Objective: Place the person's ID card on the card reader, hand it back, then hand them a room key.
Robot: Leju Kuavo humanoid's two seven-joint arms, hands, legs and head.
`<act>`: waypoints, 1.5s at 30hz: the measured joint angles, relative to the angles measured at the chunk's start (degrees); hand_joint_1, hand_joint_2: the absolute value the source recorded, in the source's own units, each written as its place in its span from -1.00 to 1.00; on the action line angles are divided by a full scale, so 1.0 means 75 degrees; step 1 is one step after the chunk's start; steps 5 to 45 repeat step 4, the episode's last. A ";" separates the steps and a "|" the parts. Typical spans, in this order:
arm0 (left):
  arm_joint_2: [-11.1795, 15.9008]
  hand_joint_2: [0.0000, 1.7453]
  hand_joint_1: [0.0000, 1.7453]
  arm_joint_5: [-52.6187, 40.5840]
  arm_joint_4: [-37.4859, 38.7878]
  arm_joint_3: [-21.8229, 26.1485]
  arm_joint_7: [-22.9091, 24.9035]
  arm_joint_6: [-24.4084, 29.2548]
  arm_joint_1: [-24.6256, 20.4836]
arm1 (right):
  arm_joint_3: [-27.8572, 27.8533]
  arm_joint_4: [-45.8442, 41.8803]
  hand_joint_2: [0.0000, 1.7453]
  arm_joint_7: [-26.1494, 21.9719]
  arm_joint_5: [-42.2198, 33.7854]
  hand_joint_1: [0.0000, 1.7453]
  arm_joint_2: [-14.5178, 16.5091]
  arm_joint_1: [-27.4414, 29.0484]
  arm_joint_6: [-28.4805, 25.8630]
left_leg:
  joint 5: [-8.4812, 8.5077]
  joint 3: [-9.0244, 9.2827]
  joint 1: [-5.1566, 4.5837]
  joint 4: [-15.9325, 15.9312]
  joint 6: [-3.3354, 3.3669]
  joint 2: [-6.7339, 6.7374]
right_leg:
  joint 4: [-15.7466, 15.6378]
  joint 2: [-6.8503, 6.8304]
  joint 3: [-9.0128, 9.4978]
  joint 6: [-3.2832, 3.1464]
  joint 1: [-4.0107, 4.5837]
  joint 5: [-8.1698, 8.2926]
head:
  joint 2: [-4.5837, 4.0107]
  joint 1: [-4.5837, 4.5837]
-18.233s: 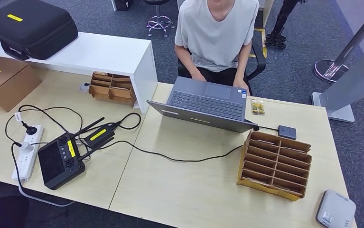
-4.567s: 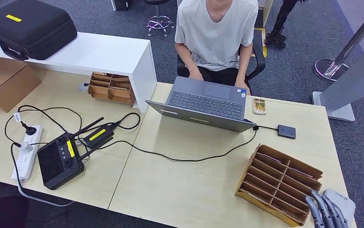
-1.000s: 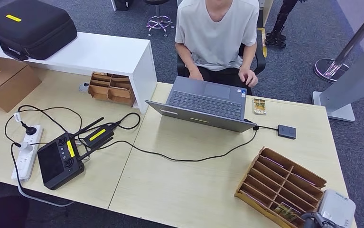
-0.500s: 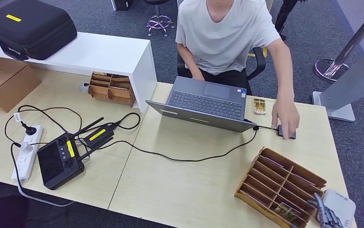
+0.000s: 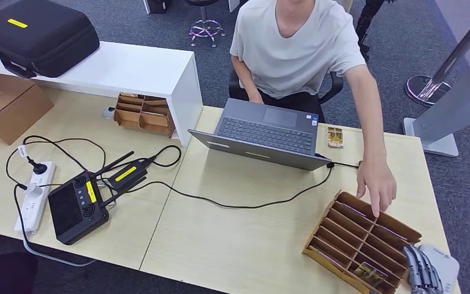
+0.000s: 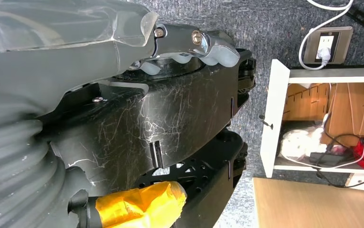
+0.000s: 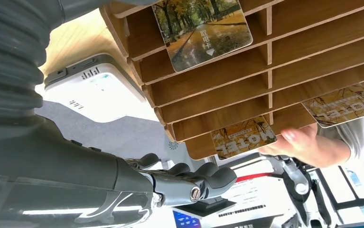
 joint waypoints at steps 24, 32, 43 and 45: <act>0.0000 1.00 -1.00 0.0000 0.0000 0.0000 0.0000 0.0000 0.0000 | 0.0000 0.0004 1.00 0.0000 0.0000 -1.00 0.0016 -0.0015 -0.0001 | 0.0000 0.0000 0.0000 0.0000 0.0000 0.0000 | 0.0000 0.0000 0.0000 0.0000 0.0000 0.0000 | 0.0000 0.0000; 0.0000 1.00 -1.00 0.0000 0.0000 0.0000 0.0000 0.0000 0.0000 | 0.0000 0.0004 1.00 0.0000 0.0000 -1.00 0.0016 -0.0015 -0.0001 | 0.0000 0.0000 0.0000 0.0000 0.0000 0.0000 | 0.0000 0.0000 0.0000 0.0000 0.0000 0.0000 | 0.0000 0.0000; 0.0000 1.00 -1.00 0.0000 0.0000 0.0000 0.0000 0.0000 0.0000 | 0.0000 0.0004 1.00 0.0000 0.0000 -1.00 0.0016 -0.0015 -0.0001 | 0.0000 0.0000 0.0000 0.0000 0.0000 0.0000 | 0.0000 0.0000 0.0000 0.0000 0.0000 0.0000 | 0.0000 0.0000; 0.0000 1.00 -1.00 0.0000 0.0000 0.0000 0.0000 0.0000 0.0000 | 0.0000 0.0004 1.00 0.0000 0.0000 -1.00 0.0016 -0.0015 -0.0001 | 0.0000 0.0000 0.0000 0.0000 0.0000 0.0000 | 0.0000 0.0000 0.0000 0.0000 0.0000 0.0000 | 0.0000 0.0000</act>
